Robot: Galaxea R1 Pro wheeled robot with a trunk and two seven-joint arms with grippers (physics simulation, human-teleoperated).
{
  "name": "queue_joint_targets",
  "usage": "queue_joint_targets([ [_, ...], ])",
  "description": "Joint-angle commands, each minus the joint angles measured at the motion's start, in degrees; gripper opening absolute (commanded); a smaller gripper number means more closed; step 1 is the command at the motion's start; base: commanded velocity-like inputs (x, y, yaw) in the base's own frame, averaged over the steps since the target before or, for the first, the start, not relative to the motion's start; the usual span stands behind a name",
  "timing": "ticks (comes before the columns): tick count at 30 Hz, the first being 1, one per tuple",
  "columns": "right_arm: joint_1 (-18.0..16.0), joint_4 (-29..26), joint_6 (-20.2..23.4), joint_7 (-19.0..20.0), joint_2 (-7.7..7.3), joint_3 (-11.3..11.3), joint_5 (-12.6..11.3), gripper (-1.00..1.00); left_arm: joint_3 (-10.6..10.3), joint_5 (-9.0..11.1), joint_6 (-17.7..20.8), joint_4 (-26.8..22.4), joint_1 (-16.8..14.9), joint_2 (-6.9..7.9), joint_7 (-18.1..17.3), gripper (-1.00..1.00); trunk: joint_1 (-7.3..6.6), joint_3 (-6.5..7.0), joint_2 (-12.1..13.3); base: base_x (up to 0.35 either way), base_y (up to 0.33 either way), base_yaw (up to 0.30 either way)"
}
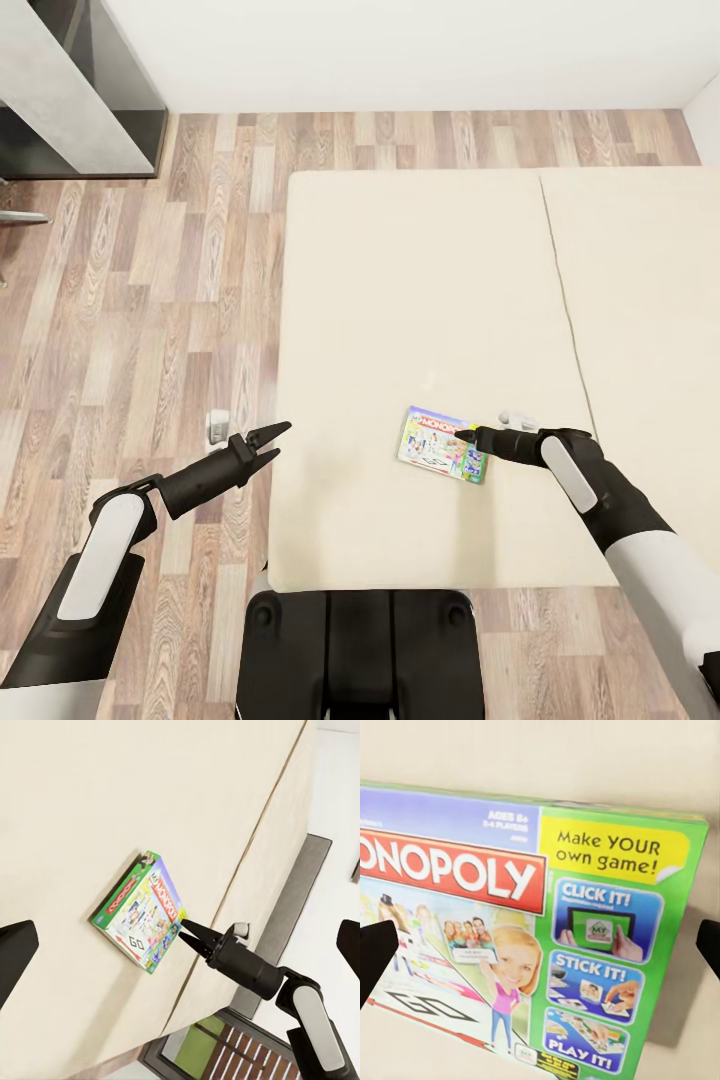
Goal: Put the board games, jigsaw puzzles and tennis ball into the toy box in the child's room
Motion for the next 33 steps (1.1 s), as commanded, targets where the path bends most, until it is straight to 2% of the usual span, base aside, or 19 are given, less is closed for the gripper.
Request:
queue_joint_targets([
  [1,-0.04,-0.03,0.14,0.25,-0.03,0.09,0.27,1.00,0.07,-0.44,0.26,0.00,-0.02,-0.02,-0.47,1.00,0.03,-0.06,-0.09,0.000,0.000,0.000],
  [20,-0.13,-0.03,0.08,-0.31,-0.09,0.02,0.24,1.00,0.04,-0.46,0.26,0.00,-0.03,-0.02,-0.47,1.00,0.03,-0.06,-0.09,0.000,0.000,0.000],
  [33,-0.16,-0.03,-0.86,-1.99,-1.07,-0.07,0.22,1.00,-0.01,-0.44,0.26,0.00,-0.02,-0.06,-0.48,1.00,0.03,-0.06,-0.09,0.000,0.000,0.000],
])
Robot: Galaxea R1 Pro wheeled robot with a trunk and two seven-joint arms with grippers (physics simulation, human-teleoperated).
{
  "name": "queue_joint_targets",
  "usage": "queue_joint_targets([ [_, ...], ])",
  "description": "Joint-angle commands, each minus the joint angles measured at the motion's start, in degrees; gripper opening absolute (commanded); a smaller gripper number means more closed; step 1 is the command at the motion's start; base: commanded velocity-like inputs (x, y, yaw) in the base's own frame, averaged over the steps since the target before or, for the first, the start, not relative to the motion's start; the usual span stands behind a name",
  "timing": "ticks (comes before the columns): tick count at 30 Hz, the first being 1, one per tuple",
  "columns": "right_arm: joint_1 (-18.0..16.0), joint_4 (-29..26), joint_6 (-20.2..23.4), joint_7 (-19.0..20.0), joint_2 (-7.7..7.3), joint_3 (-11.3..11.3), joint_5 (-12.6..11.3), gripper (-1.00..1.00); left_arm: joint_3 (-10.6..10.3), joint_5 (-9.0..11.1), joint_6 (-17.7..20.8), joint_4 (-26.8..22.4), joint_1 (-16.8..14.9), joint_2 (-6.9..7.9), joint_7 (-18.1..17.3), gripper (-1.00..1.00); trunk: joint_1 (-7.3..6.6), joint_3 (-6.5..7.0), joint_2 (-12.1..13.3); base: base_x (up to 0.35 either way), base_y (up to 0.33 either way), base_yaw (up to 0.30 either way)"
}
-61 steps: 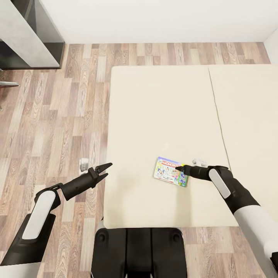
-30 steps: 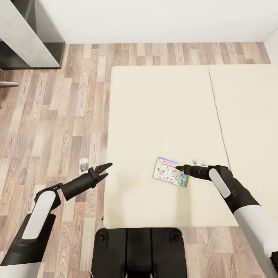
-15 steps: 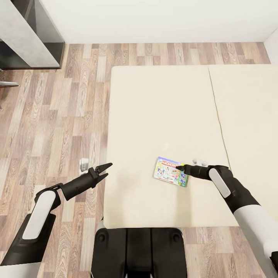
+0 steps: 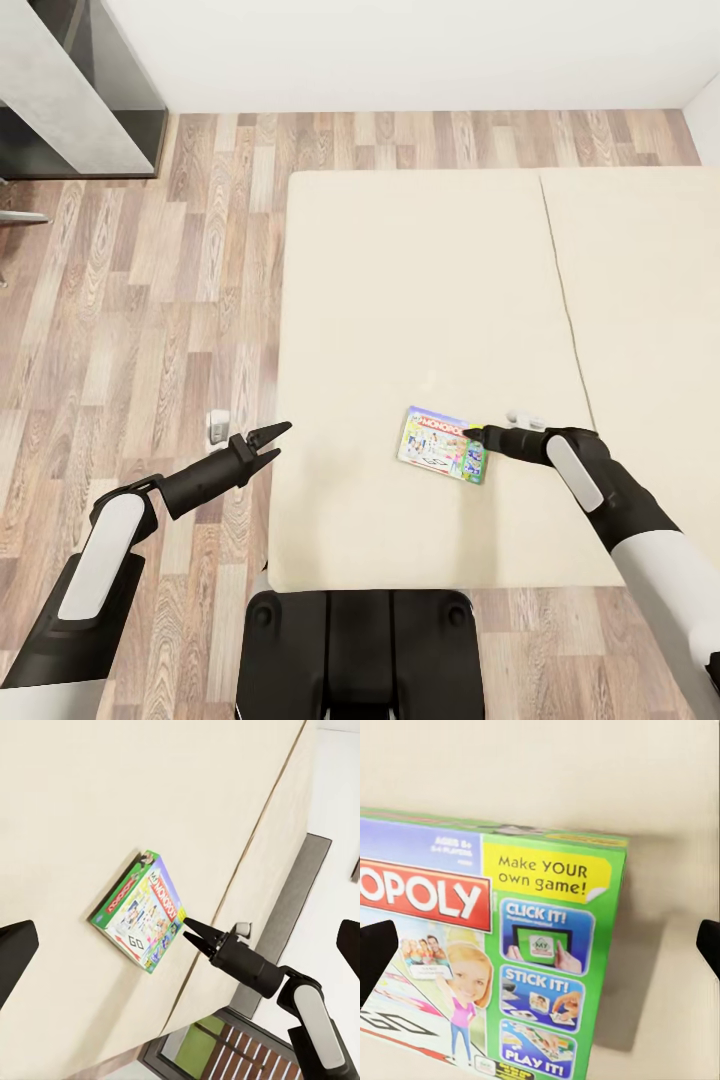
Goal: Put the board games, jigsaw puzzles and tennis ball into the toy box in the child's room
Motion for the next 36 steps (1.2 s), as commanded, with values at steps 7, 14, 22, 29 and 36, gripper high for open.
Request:
queue_joint_targets([
  [7,-0.06,-0.03,-0.05,0.09,-0.18,0.05,0.29,1.00,0.05,-0.43,0.26,0.00,-0.02,-0.02,-0.47,1.00,0.03,-0.06,-0.09,0.000,0.000,0.000],
  [14,-0.25,-0.03,-0.15,-0.04,-0.23,-0.16,0.30,1.00,0.04,-0.43,0.26,0.00,-0.02,-0.03,-0.43,1.00,0.03,-0.06,-0.09,0.000,0.000,0.000],
  [22,-0.34,0.17,-0.23,-0.10,-0.11,-0.24,0.30,1.00,0.04,-0.43,0.26,0.00,-0.02,-0.03,-0.41,1.00,0.03,-0.06,-0.09,0.000,0.000,0.000],
  [29,-0.47,1.18,-1.07,-0.10,0.11,-0.19,0.30,1.00,-0.01,-0.43,0.26,0.00,-0.02,-0.03,-0.40,1.00,0.03,-0.06,-0.09,0.000,0.000,0.000],
  [36,-1.01,2.60,-2.56,-0.06,0.27,-0.12,0.30,1.00,-0.03,-0.44,0.26,0.00,-0.02,-0.03,-0.39,1.00,0.03,-0.06,-0.09,0.000,0.000,0.000],
])
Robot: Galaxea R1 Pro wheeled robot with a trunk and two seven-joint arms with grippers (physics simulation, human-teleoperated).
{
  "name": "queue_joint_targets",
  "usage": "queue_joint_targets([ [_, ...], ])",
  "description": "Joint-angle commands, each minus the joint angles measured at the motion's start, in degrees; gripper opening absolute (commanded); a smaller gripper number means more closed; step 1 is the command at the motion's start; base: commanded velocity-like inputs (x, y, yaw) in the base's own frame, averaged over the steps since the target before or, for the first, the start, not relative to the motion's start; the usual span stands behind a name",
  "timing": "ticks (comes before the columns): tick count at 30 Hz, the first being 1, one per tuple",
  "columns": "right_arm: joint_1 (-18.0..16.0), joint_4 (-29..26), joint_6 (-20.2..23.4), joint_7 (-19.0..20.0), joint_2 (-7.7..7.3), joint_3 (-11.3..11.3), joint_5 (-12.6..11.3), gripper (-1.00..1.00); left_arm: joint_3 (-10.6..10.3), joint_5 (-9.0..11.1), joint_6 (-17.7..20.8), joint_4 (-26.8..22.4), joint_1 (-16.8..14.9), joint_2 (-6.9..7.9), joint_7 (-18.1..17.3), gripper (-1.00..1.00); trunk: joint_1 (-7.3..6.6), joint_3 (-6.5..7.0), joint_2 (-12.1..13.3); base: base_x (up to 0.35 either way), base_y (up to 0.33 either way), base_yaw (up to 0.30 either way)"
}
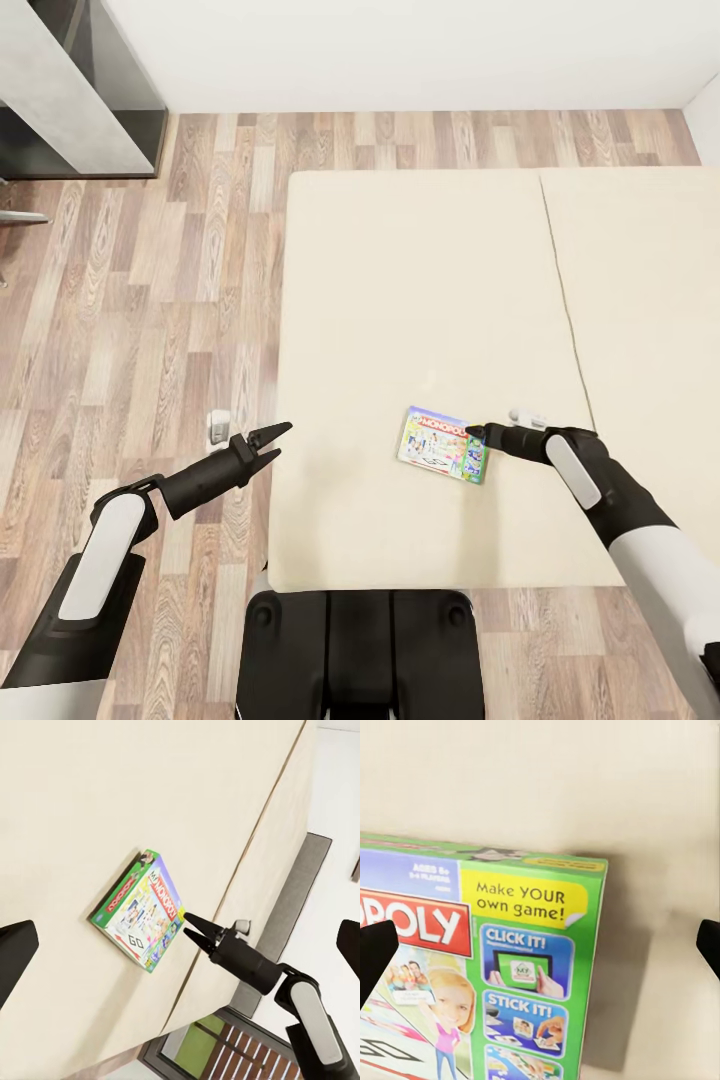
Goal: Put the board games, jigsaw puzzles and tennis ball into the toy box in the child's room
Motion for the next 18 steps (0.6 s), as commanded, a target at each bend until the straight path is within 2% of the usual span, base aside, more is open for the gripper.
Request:
queue_joint_targets([
  [1,-0.16,0.33,-0.10,0.22,-0.02,0.13,0.22,1.00,0.07,-0.44,0.26,0.00,-0.04,-0.01,-0.47,1.00,0.03,-0.06,-0.09,0.000,0.000,0.000],
  [18,-0.74,2.05,-1.05,0.24,0.14,0.28,0.22,1.00,0.06,-0.50,0.26,0.00,-0.03,-0.01,-0.46,1.00,0.03,-0.06,-0.09,0.000,0.000,0.000],
])
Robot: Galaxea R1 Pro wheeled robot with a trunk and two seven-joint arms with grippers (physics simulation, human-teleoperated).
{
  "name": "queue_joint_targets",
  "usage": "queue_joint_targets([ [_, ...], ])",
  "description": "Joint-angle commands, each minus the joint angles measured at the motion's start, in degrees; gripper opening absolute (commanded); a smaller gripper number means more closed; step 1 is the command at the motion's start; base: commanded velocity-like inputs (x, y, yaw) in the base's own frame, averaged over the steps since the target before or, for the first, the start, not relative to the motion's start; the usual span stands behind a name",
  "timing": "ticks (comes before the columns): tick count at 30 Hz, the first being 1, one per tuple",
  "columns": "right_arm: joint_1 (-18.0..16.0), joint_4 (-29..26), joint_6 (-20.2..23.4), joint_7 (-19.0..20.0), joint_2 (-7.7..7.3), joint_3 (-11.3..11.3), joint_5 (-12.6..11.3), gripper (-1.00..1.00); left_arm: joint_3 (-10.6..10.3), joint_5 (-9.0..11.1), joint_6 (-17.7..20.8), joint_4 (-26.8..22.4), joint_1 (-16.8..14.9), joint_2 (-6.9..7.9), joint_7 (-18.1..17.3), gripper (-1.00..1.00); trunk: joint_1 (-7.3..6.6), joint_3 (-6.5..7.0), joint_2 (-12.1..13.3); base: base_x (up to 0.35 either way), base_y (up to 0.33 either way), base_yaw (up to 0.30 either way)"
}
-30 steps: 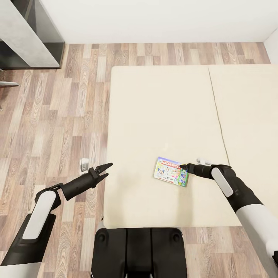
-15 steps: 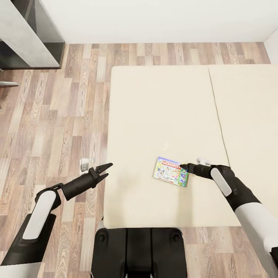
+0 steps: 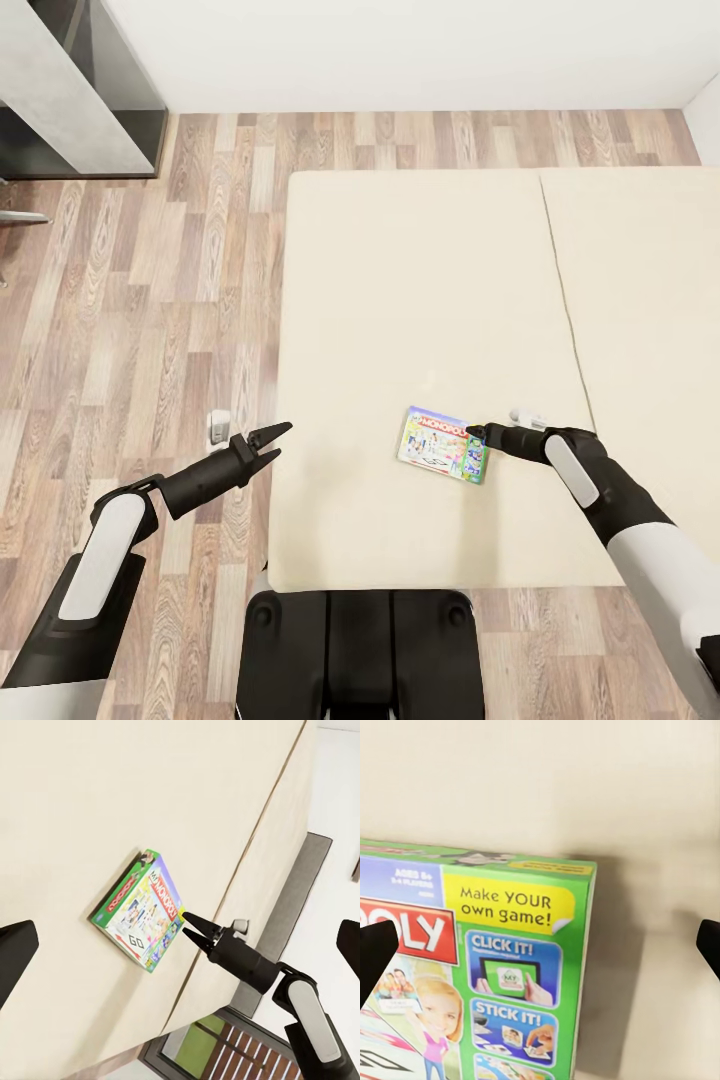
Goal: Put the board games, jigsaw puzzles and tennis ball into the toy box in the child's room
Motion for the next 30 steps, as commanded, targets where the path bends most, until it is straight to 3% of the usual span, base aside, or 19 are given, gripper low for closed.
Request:
queue_joint_targets([
  [1,-0.04,0.01,0.14,0.19,-0.04,0.12,0.19,1.00,0.08,-0.45,0.26,0.00,-0.02,-0.01,-0.47,1.00,0.03,-0.06,-0.09,0.000,0.000,0.000],
  [30,-0.10,1.33,-0.11,0.20,0.70,0.20,0.19,1.00,0.08,-0.46,0.26,0.00,-0.03,0.01,-0.47,1.00,0.03,-0.06,-0.09,0.000,0.000,0.000],
])
